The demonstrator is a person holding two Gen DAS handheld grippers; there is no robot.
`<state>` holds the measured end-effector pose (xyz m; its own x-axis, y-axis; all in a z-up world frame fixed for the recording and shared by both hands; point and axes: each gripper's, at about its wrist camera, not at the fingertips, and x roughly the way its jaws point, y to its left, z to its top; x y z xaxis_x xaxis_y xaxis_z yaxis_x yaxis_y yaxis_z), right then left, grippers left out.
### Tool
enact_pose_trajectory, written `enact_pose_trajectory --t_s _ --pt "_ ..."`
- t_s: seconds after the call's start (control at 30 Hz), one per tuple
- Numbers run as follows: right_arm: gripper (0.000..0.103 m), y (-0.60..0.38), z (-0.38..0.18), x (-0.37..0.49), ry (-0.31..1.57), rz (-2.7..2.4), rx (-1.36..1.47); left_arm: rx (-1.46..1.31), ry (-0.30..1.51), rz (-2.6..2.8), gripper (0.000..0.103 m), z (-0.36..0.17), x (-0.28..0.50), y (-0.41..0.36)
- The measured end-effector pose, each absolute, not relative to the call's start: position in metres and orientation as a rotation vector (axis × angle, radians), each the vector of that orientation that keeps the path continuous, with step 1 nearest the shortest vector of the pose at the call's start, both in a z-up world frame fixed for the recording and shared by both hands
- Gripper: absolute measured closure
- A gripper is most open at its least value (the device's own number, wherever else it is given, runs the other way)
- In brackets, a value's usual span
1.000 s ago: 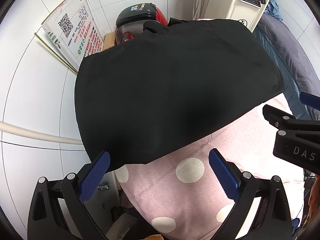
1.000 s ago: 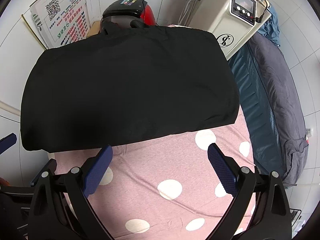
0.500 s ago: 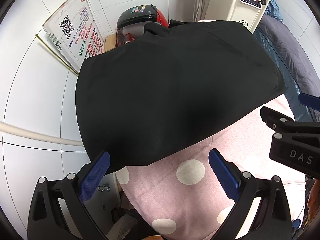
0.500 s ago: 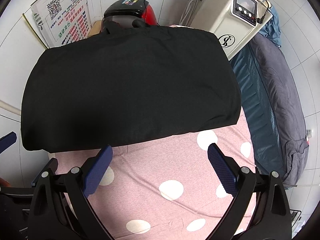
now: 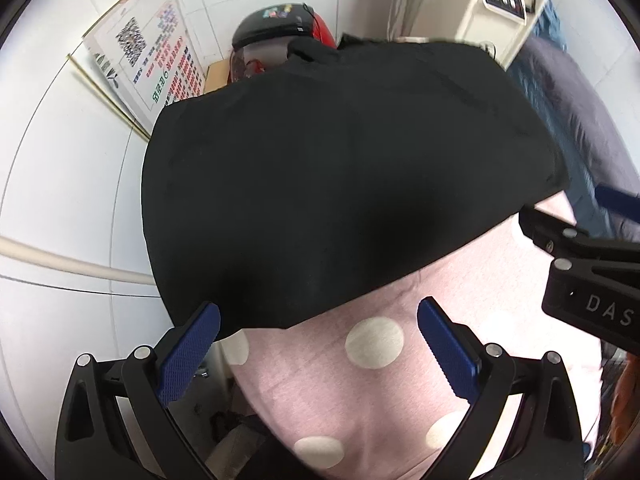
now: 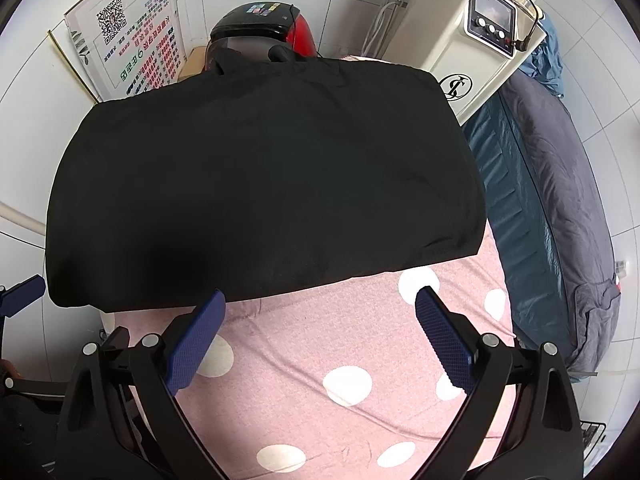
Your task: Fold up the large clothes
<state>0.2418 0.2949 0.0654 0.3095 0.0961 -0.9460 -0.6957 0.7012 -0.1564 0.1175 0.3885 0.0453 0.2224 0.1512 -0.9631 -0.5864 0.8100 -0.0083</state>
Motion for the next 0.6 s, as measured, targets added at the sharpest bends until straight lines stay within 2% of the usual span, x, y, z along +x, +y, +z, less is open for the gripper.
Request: enact_pose_trajectory --t_s 0.2,0.6 --pt "0.009 0.2952 0.0645 0.2411 1.143 0.565 -0.616 -0.400 1.205 0.542 0.006 0.0482 0.1148 0.3867" --pt "0.009 0.2963 0.0659 0.2395 1.133 0.565 -0.617 -0.420 1.278 0.544 0.006 0.0412 0.1171 0.3932"
